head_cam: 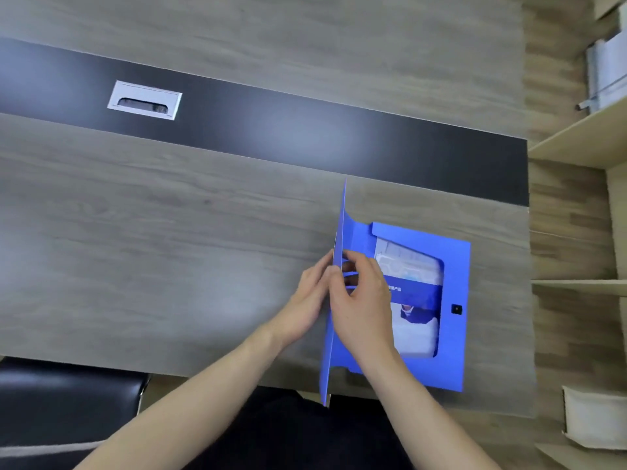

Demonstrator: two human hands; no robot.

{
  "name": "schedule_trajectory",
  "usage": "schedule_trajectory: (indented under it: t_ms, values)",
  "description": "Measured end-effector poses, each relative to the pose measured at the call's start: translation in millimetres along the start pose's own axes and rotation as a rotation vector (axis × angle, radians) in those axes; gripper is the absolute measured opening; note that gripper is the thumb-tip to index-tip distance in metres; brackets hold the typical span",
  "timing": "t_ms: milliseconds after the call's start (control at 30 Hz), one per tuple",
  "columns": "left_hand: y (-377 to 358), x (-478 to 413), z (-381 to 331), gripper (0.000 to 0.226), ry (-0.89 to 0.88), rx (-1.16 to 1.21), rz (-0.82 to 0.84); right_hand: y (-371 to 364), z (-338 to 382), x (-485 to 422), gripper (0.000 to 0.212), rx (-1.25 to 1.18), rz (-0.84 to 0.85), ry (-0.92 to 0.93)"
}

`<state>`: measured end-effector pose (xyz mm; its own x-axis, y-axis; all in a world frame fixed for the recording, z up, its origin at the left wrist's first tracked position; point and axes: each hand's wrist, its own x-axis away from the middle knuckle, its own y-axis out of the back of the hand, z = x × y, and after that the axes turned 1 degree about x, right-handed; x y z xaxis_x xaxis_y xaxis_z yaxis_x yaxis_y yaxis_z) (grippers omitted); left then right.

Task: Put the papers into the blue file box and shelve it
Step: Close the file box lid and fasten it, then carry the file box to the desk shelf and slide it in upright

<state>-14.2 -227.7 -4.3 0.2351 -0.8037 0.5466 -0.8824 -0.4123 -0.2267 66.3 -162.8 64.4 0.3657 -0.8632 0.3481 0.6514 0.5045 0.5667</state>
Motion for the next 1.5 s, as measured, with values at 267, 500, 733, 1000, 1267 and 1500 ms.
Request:
schedule_trajectory:
  t_ms: [267,500,733,1000,1267,1500]
  values:
    - [-109.3,-43.1,64.3,0.084,0.167,-0.431,-0.222,141.6,-131.3,-35.8,0.035,0.005,-0.168,-0.135]
    - [-177.9,-67.8,100.6,0.094,0.236,-0.923,-0.553,188.1,-250.8,-84.3,0.03,0.123,0.057,-0.29]
    - [-193.6,-76.0,103.1,0.095,0.321,-1.045,-0.599,182.7,-296.2,-94.4,0.05,0.005,0.083,-0.411]
    - [-163.2,-62.7,73.0,0.056,0.355,-0.318,-0.615,186.4,-304.5,-85.3,0.042,-0.078,0.064,-0.452]
    - [-163.1,-43.7,29.2,0.052,0.236,-0.213,-0.485,197.4,-274.9,-68.6,0.05,-0.406,0.091,-0.449]
    - [-172.4,-31.8,-52.7,0.049,0.058,-0.213,-0.3,243.8,-189.8,-37.4,0.037,-0.548,-0.211,-0.249]
